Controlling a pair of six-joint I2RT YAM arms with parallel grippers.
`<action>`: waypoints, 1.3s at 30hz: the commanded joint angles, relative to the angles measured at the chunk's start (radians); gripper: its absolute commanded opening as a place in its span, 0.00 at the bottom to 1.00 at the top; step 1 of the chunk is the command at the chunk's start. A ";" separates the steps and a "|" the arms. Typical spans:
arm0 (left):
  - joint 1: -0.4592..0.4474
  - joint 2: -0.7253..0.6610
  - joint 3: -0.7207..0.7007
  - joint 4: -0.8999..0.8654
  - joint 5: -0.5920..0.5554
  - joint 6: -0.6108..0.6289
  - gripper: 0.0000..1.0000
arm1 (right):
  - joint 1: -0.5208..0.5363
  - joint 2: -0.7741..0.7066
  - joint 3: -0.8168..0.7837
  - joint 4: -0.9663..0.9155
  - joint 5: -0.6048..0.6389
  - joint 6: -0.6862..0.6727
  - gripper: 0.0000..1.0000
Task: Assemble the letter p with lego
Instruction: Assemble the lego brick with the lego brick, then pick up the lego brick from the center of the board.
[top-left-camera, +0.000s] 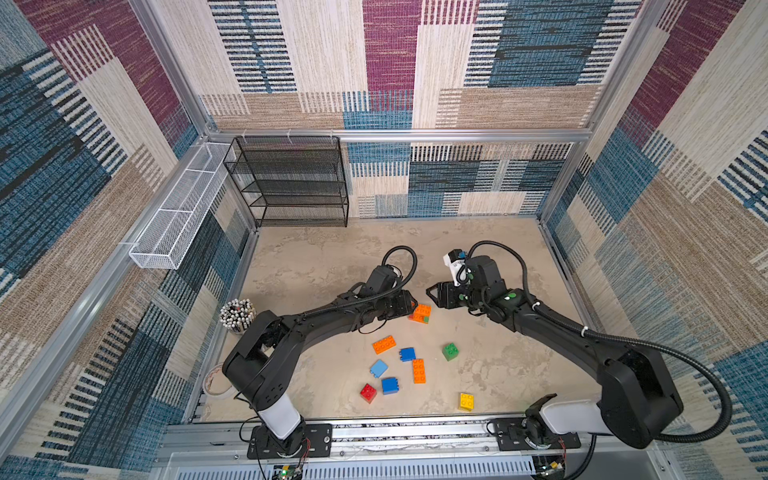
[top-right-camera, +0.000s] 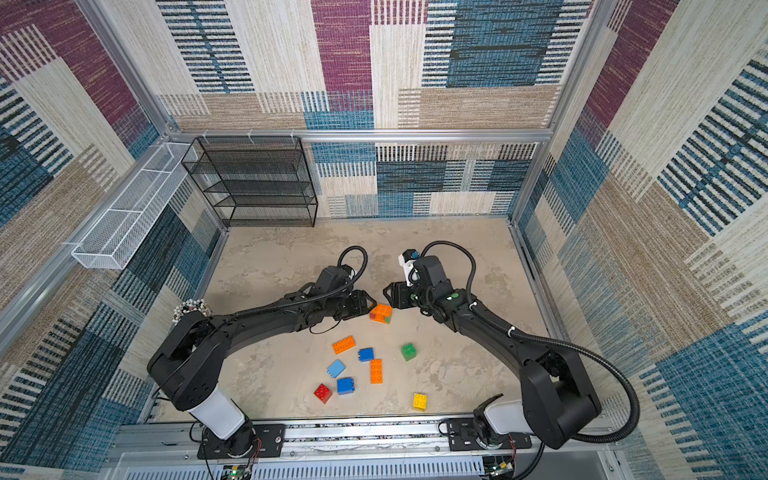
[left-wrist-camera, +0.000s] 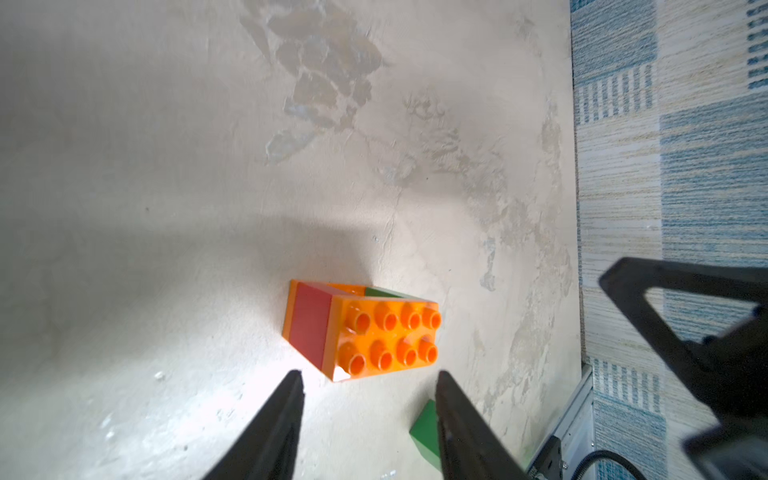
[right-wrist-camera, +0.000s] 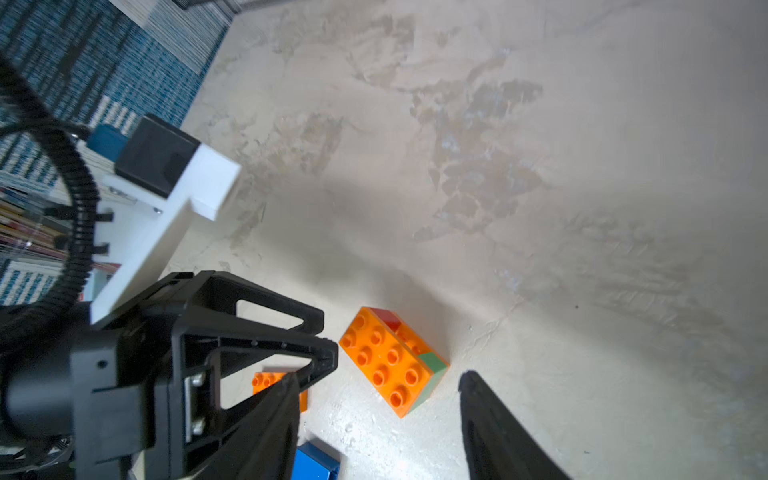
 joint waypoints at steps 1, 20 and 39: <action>0.002 -0.034 0.016 -0.088 -0.038 0.055 0.64 | 0.001 -0.060 -0.011 -0.132 0.067 -0.009 0.66; 0.015 -0.503 -0.299 -0.203 -0.265 0.177 0.90 | 0.241 -0.140 -0.170 -0.392 0.258 0.290 0.76; 0.071 -0.594 -0.360 -0.218 -0.295 0.186 0.95 | 0.278 0.020 -0.202 -0.331 0.293 0.294 0.50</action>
